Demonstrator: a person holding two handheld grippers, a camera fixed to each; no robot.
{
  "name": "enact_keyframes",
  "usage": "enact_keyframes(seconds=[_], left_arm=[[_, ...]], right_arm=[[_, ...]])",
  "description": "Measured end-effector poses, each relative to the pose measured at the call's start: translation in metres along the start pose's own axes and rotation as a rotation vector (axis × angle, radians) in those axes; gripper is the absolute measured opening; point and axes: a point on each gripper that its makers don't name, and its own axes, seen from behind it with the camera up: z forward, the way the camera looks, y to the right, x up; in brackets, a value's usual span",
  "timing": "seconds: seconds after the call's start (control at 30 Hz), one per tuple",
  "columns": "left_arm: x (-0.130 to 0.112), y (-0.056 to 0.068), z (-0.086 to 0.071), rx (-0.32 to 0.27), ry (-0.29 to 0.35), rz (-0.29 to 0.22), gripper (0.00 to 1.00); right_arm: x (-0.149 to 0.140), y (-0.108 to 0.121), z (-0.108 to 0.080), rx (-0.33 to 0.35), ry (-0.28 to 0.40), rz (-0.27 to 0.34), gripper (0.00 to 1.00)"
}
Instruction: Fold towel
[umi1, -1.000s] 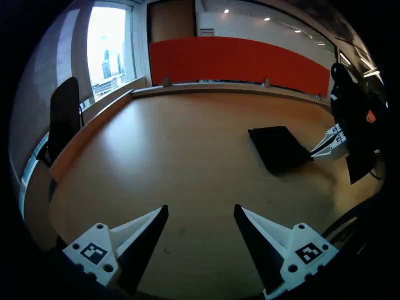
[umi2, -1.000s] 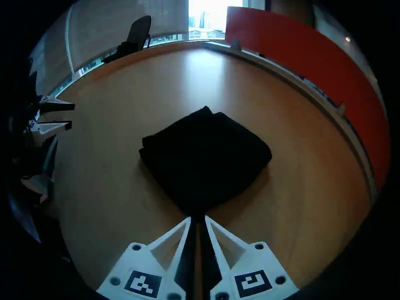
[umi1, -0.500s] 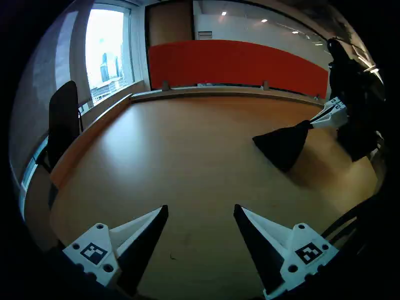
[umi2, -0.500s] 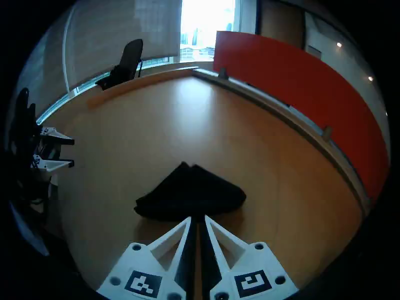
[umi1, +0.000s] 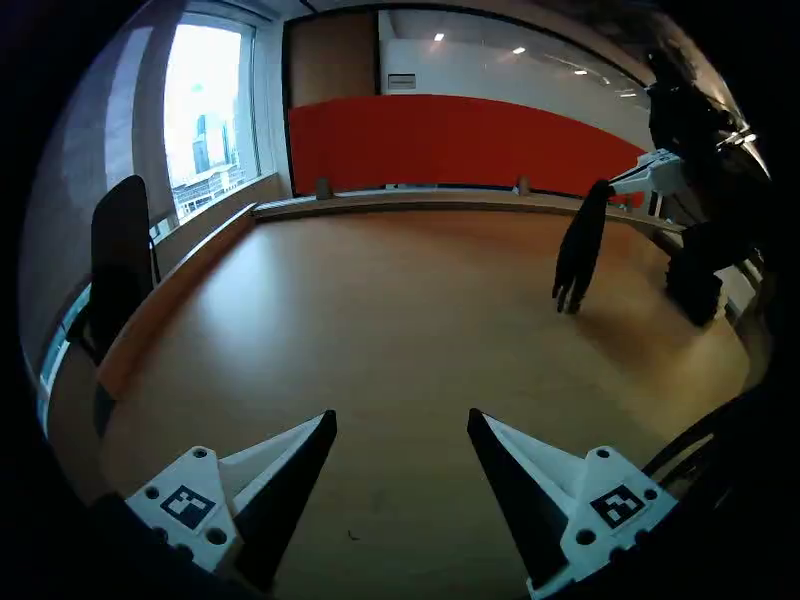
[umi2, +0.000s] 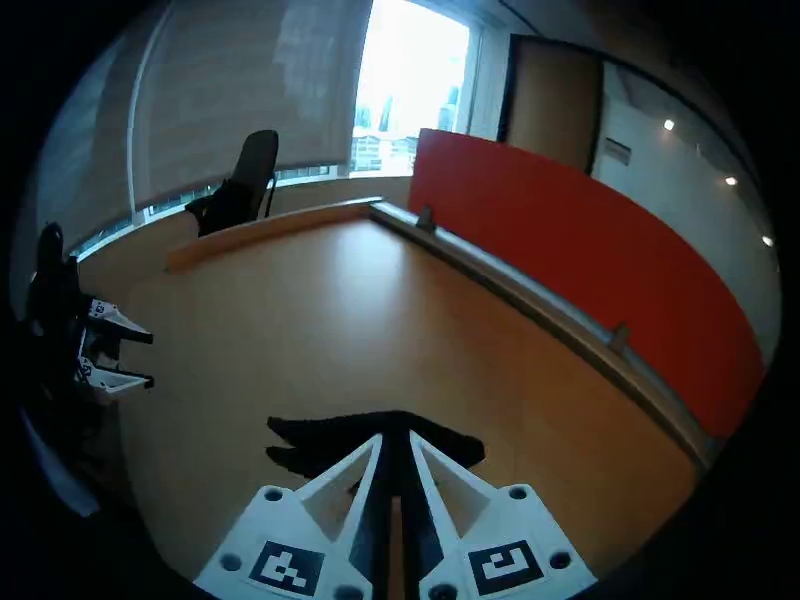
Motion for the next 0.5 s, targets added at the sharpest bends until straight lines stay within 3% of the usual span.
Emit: enact_keyframes(seconds=[0.5], left_arm=[[0.007, 0.012, 0.0, -0.037, 0.012, 0.011, 0.98]], right_arm=[[0.008, 0.058, -0.043, -0.083, 0.021, 0.055, 0.03]])
